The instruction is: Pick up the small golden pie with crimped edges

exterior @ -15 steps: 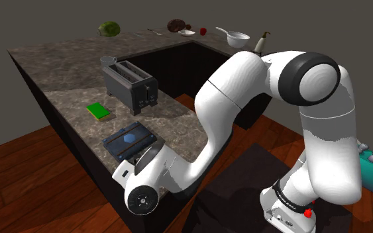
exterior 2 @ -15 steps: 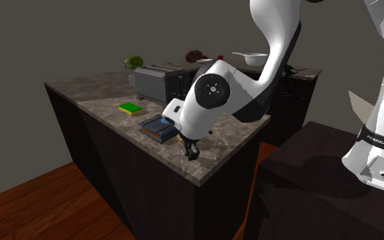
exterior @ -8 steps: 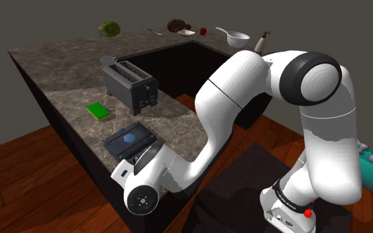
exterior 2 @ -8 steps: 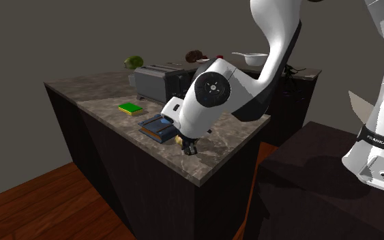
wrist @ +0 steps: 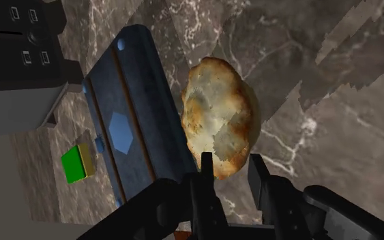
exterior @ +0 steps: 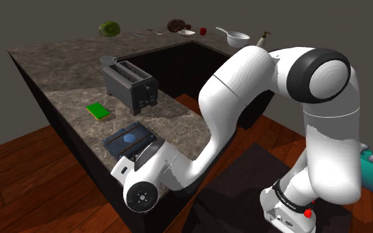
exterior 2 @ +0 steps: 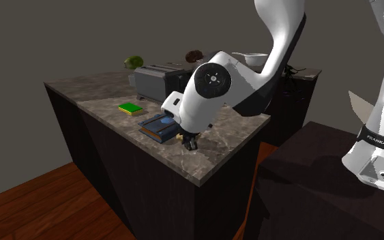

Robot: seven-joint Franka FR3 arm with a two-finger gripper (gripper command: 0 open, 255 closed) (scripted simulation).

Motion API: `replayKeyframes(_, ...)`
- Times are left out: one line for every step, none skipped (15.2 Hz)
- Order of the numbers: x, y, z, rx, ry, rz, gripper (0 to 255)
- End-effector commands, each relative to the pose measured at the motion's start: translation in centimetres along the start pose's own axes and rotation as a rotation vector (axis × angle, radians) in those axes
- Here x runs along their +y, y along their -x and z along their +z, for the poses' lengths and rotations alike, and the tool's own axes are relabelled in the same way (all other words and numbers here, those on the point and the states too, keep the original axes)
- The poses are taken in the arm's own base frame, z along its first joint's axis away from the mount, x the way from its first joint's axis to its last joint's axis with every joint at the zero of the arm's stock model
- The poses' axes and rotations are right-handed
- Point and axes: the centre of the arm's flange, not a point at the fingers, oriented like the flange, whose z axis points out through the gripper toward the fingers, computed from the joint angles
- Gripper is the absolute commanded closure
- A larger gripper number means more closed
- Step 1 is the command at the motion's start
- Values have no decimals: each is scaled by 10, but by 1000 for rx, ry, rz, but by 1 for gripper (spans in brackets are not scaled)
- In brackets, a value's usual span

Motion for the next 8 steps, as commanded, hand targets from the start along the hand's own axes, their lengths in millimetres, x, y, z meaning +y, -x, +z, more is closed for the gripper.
replayKeyframes(5,1,-7,-3,-3,-1,255)
replayKeyframes(9,1,-11,-3,-3,-1,255)
replayKeyframes(12,2,-15,-3,-3,-1,255)
replayKeyframes(16,2,-19,-3,-3,-1,255)
replayKeyframes(19,2,-23,-3,-3,-1,255)
replayKeyframes(23,2,-27,-3,-3,-1,255)
replayKeyframes(26,2,-31,-3,-3,-1,255)
replayKeyframes(30,2,-35,-3,-3,-1,255)
